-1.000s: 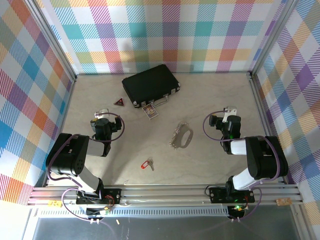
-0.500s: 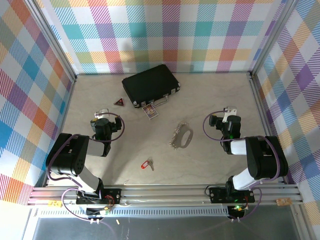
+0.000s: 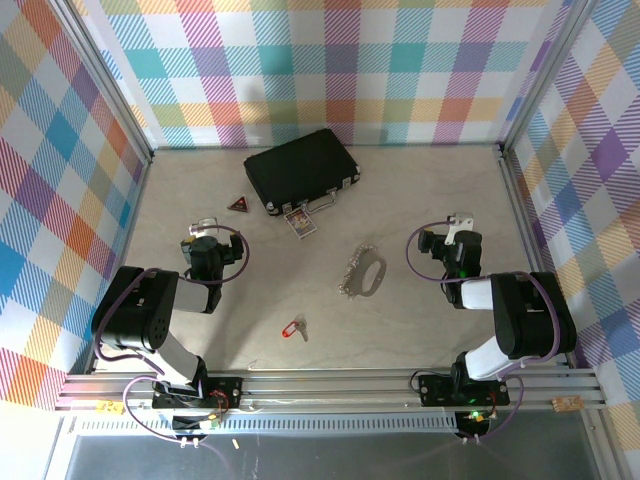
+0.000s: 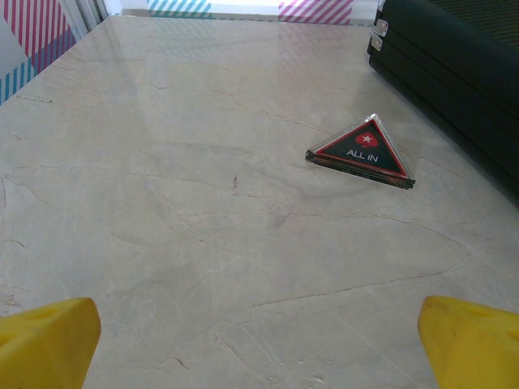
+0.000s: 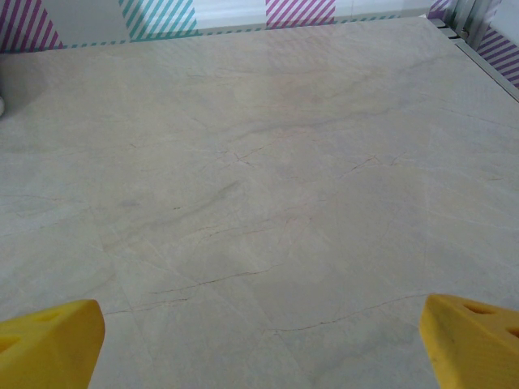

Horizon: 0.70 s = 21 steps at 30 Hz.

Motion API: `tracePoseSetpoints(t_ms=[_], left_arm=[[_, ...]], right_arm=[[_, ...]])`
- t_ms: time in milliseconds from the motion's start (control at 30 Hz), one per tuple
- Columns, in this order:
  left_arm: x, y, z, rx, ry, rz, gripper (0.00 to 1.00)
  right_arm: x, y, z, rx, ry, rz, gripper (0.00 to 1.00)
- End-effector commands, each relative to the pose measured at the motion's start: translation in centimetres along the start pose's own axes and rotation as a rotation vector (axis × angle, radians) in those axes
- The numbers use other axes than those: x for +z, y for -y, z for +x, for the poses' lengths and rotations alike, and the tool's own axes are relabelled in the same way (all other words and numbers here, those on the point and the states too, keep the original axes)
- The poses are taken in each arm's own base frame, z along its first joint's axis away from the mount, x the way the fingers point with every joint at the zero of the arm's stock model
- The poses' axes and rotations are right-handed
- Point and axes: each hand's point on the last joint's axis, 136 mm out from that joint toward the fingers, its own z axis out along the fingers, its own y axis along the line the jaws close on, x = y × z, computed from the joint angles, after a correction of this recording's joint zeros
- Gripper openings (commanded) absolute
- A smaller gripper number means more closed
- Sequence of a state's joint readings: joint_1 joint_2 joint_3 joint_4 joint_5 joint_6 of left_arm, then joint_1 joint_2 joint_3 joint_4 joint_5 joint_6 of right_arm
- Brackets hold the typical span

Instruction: Put the keys on the keyring

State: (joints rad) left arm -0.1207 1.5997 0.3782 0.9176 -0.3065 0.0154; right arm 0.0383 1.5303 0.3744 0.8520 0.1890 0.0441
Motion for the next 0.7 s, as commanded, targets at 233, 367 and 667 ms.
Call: tracePoseSetpoints(t_ms=[233, 367, 667], left_arm=[[-1.4, 1.7, -3.2, 0.026, -0.050, 0.104, 1.00], [-2.7, 1.5, -4.2, -0.041, -0.115, 0.100, 1.00], [-8.3, 7.5, -7.7, -0.306, -0.321, 0.390, 1.00]], right_arm=[[-1.2, -1.5, -3.3, -0.036, 0.008, -0.043, 0.99], [-2.9, -0.7, -4.5, 0.084, -0.096, 0.012, 0.99], [-7.1, -4.6, -2.1, 0.323, -0.458, -0.090, 0.99]])
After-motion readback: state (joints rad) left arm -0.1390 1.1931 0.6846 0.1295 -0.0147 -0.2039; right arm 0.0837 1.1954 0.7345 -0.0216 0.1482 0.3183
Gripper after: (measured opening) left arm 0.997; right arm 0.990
